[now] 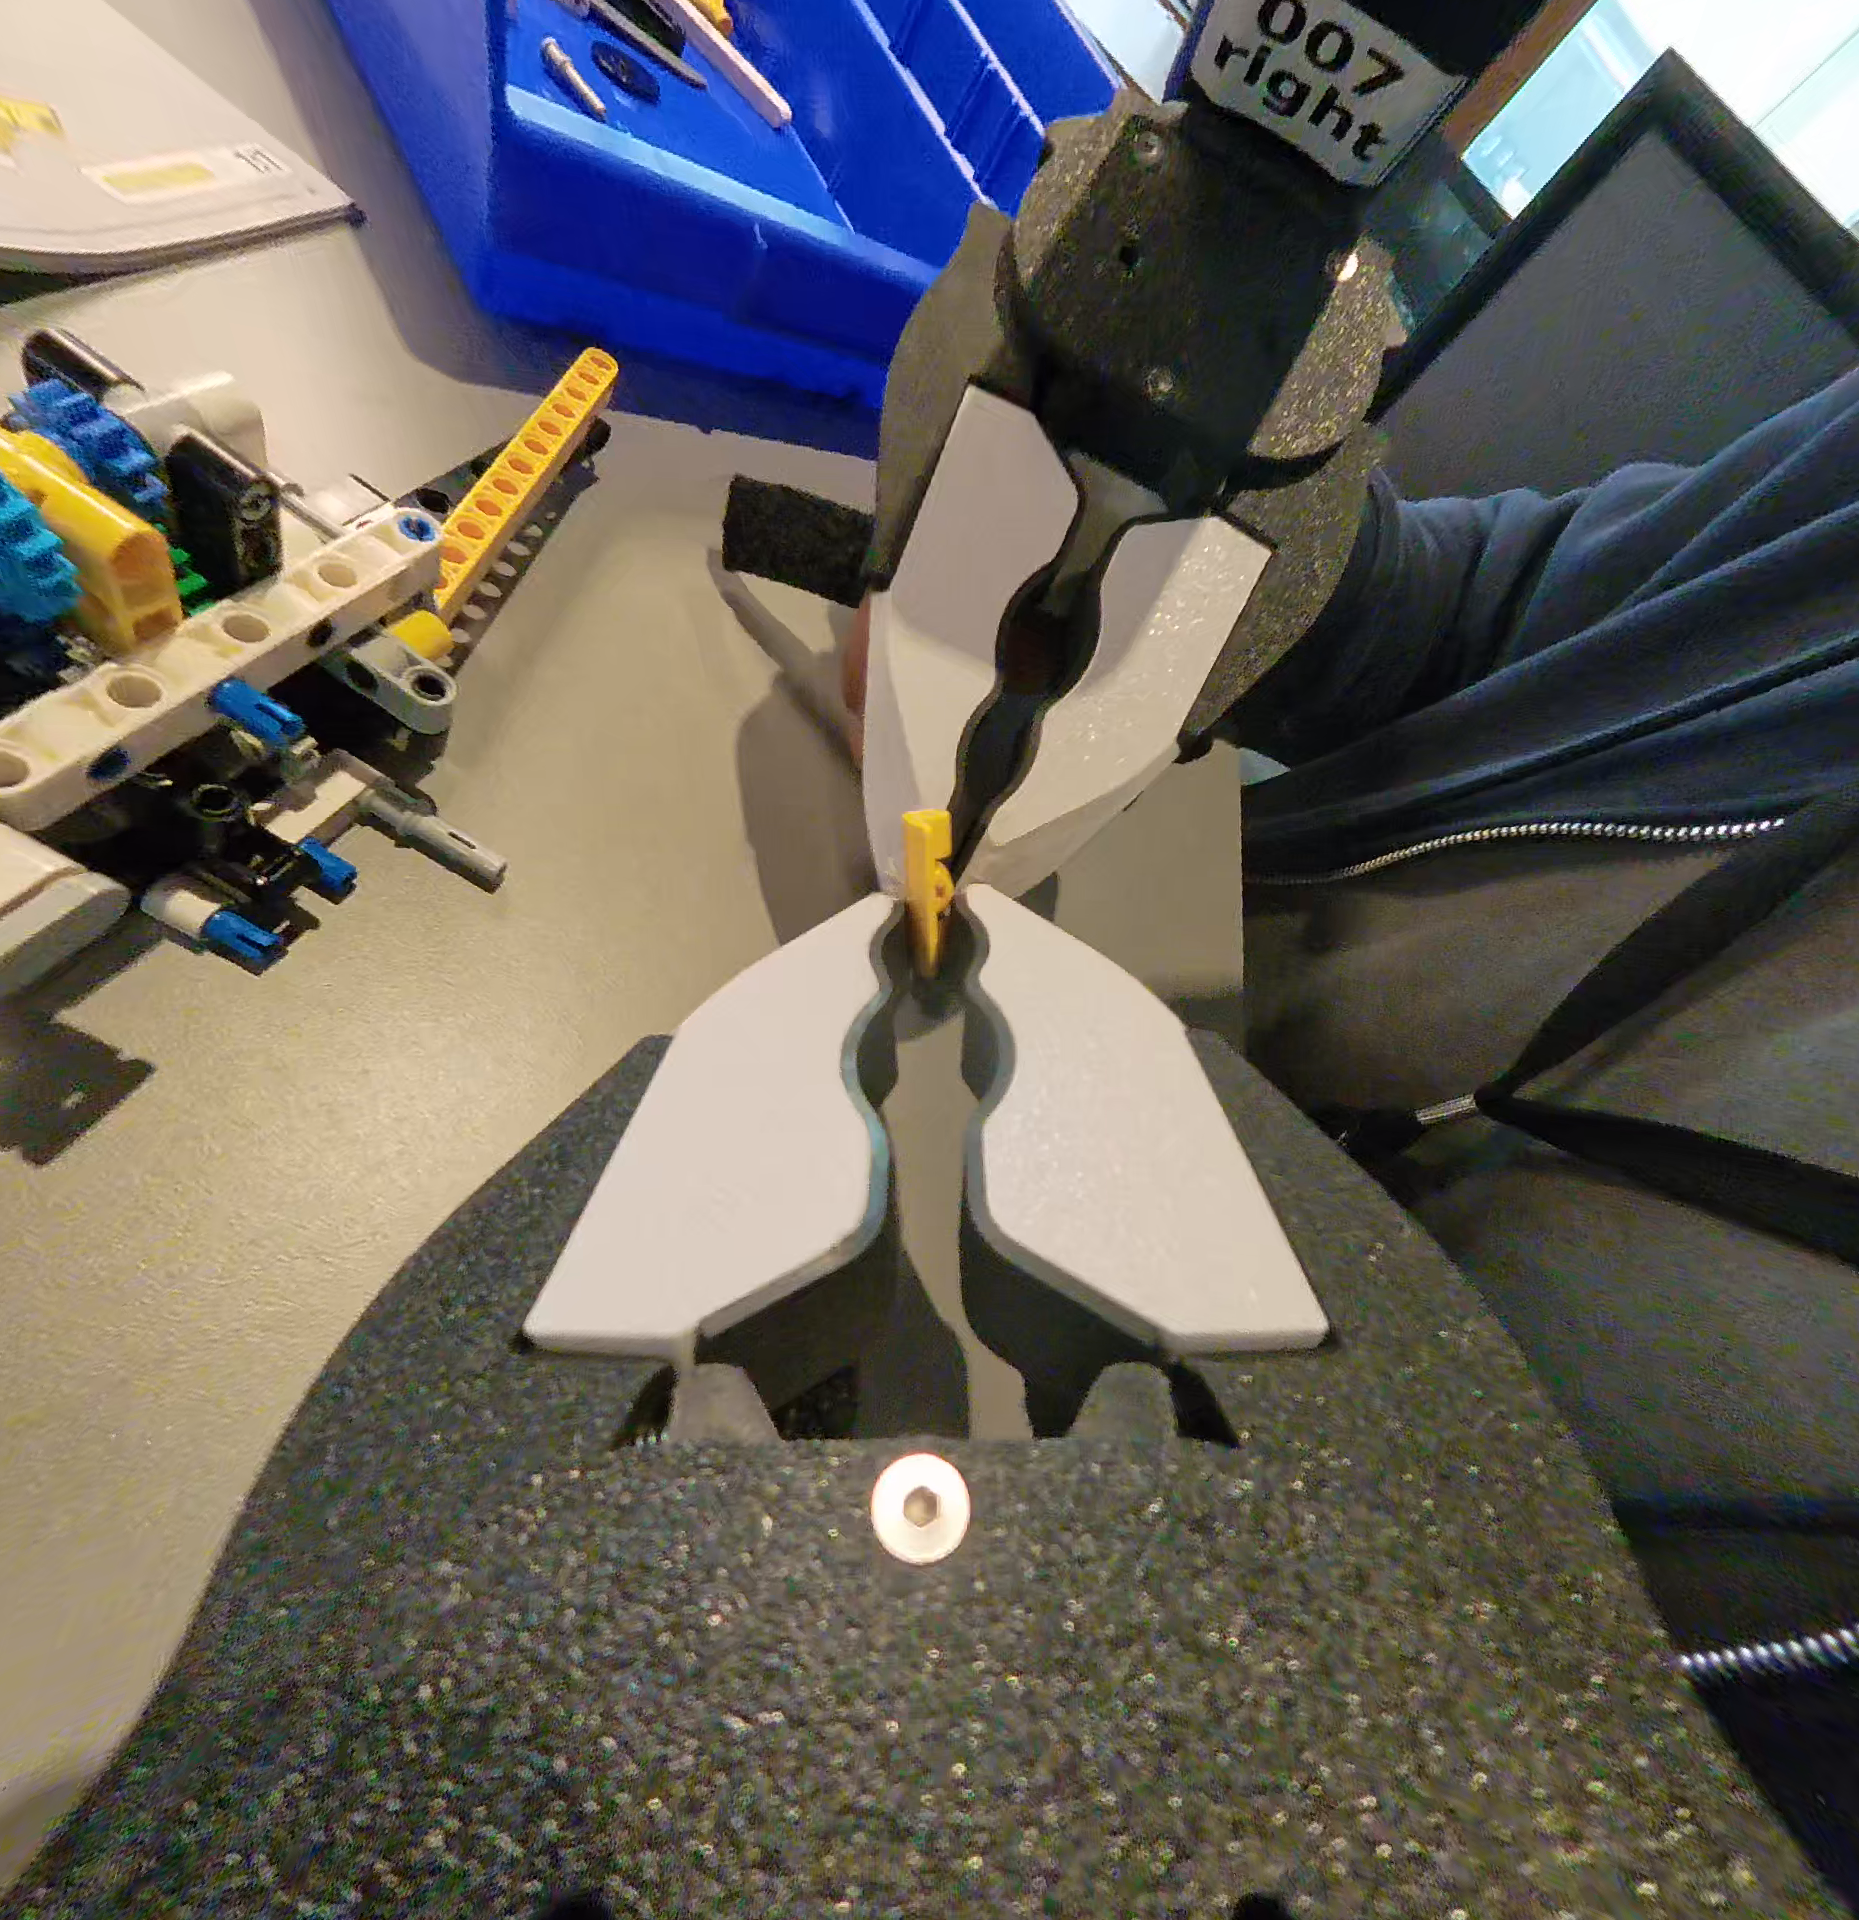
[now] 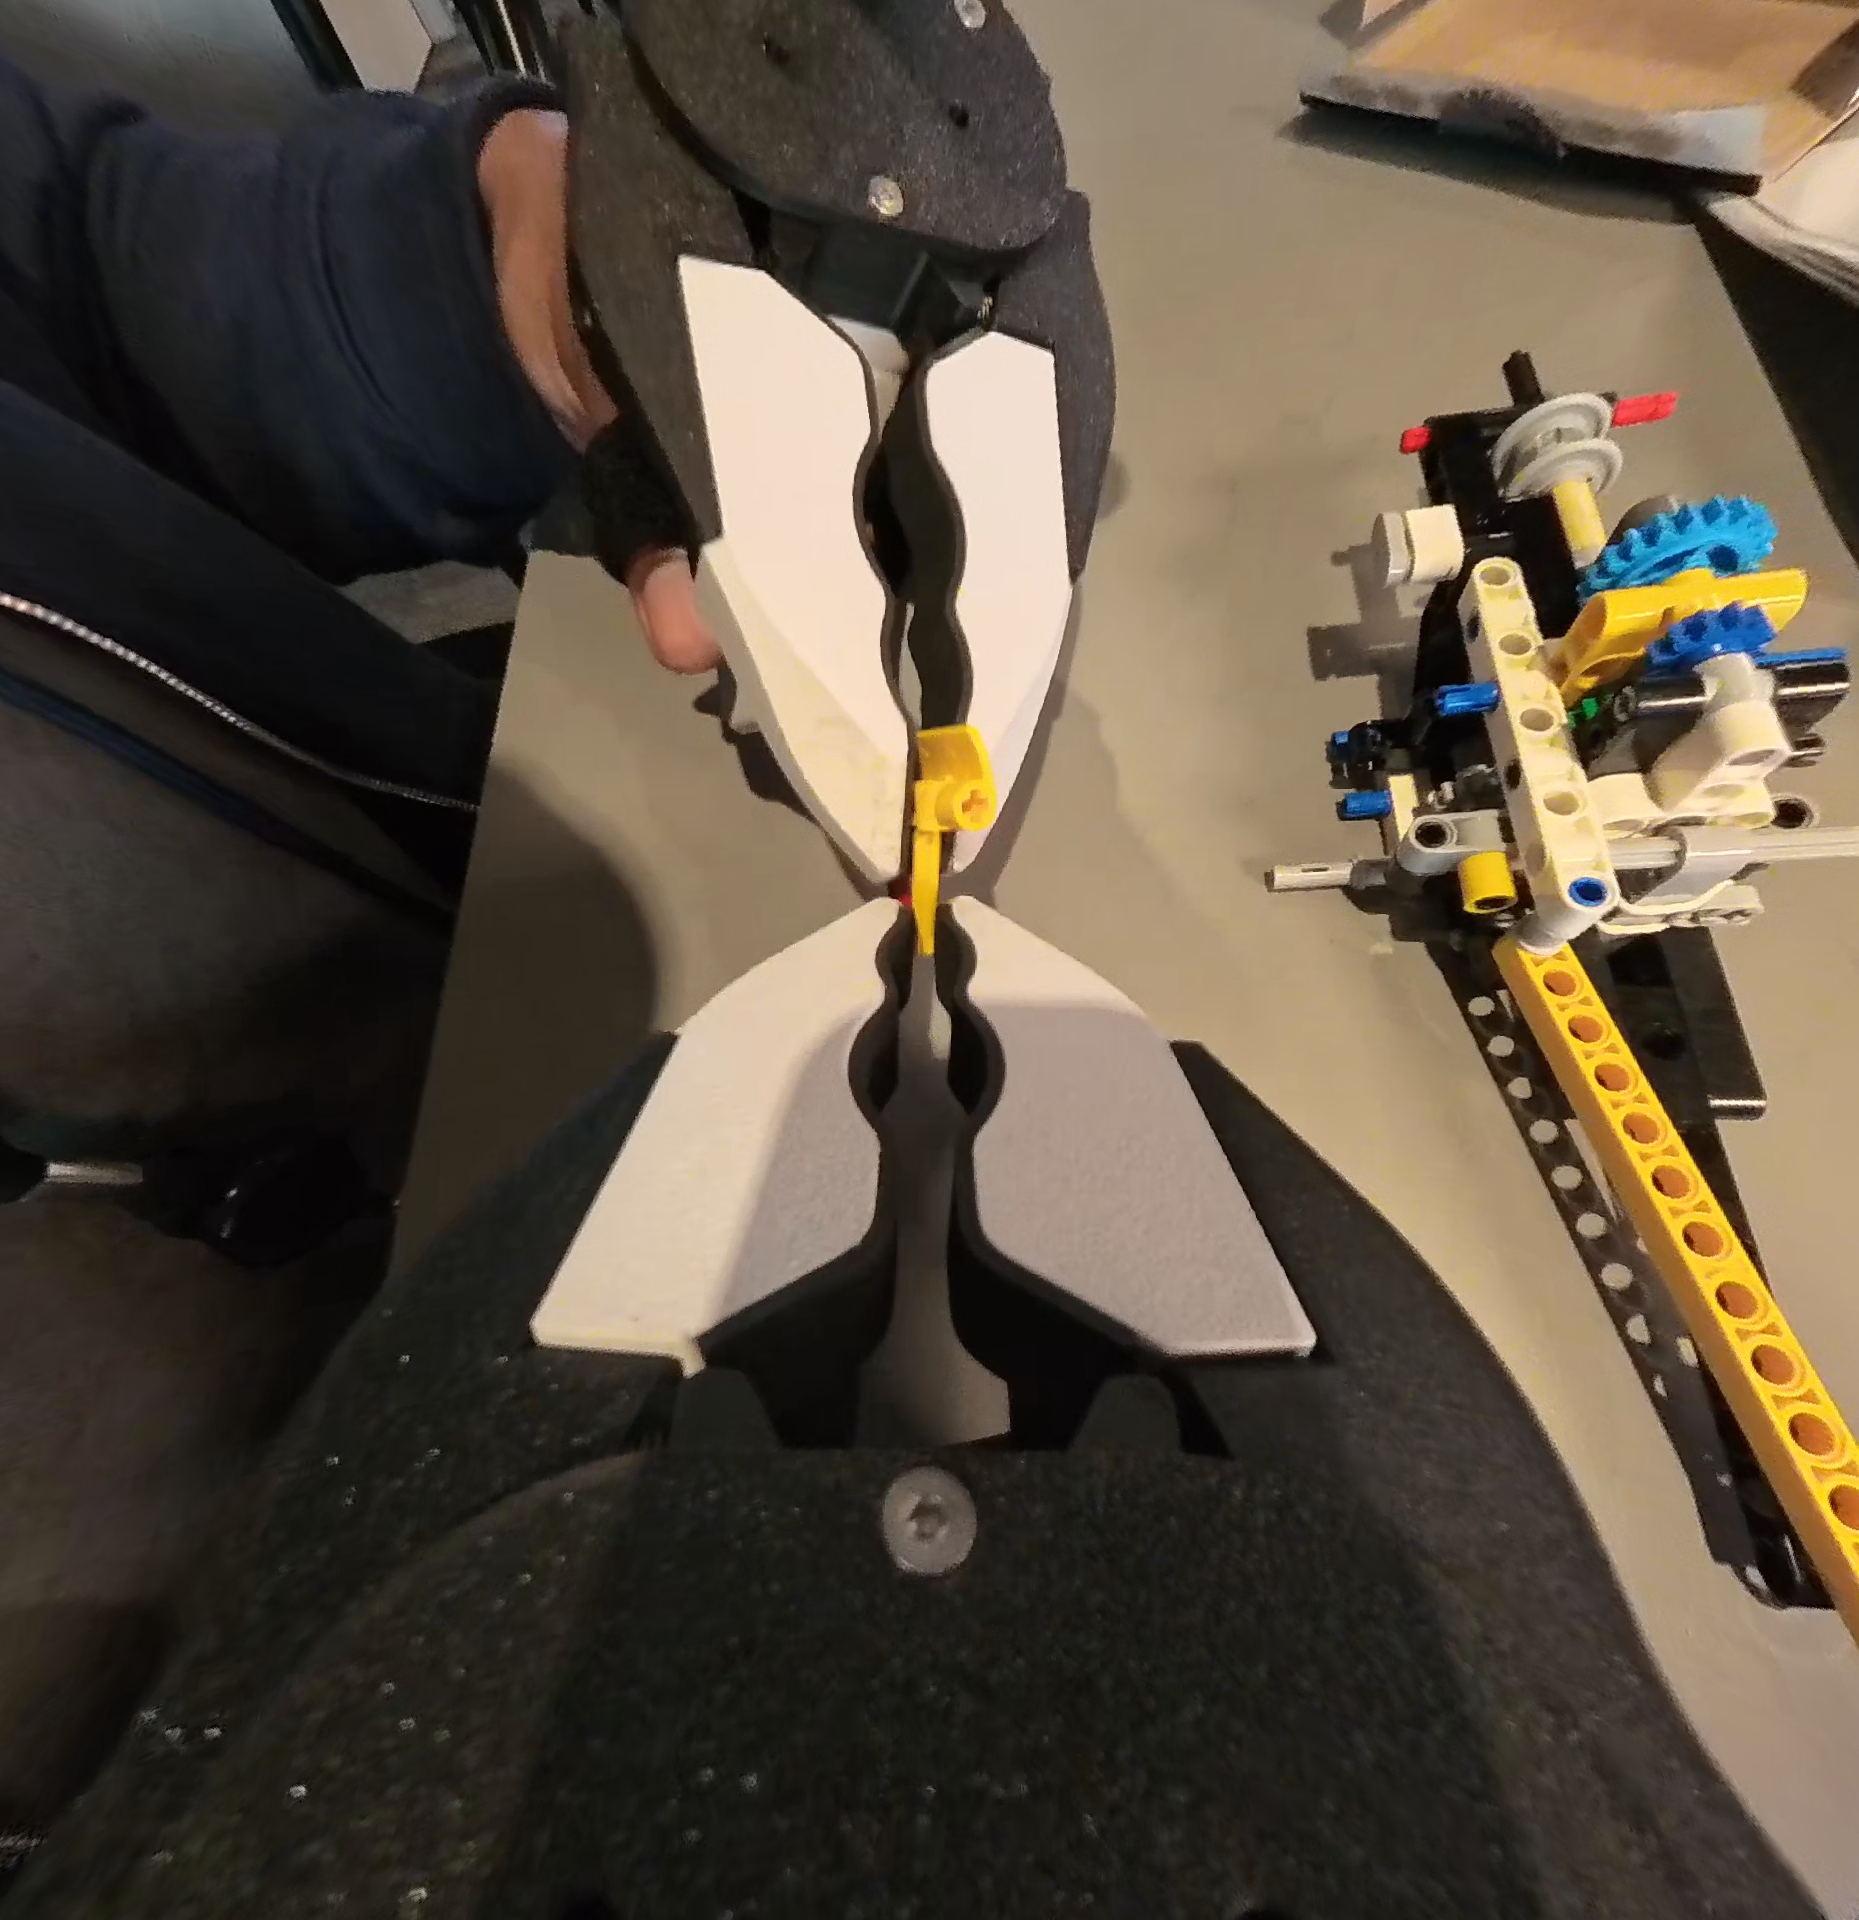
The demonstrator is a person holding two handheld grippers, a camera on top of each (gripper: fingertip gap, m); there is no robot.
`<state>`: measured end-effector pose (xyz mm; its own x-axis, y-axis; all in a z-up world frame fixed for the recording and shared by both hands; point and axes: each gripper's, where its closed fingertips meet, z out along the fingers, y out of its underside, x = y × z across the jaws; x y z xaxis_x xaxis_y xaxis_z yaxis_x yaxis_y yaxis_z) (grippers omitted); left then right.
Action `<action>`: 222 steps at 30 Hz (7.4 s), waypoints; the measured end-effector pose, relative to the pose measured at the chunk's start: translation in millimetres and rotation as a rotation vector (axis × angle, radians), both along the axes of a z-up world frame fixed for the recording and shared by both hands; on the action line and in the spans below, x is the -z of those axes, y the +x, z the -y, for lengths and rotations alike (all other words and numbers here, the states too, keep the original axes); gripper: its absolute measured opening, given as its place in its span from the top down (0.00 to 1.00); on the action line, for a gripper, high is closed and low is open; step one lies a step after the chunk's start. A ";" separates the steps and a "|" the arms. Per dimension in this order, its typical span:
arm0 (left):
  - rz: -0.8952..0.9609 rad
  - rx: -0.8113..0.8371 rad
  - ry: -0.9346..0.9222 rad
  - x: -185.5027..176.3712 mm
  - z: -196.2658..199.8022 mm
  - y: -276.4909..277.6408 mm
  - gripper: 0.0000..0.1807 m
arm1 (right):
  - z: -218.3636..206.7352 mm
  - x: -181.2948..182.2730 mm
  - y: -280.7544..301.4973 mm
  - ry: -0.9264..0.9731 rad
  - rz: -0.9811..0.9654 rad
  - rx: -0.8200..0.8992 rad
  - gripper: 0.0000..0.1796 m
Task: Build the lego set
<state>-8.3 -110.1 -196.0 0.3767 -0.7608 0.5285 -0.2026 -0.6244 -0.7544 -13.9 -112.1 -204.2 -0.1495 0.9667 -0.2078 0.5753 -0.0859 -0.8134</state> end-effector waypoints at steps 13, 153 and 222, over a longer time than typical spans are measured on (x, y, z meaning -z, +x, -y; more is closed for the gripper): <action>-0.236 -0.036 -0.055 30.1 -2.2 -15.4 0.95 | -1.8 8.6 7.7 -0.022 0.030 0.010 0.98; -0.425 0.293 0.480 34.9 0.0 -16.7 0.92 | -2.9 30.3 1.4 0.108 0.216 -0.055 0.98; -0.512 0.288 0.687 34.5 -4.0 -11.4 0.99 | -0.8 26.9 9.9 -0.088 0.313 -0.122 0.98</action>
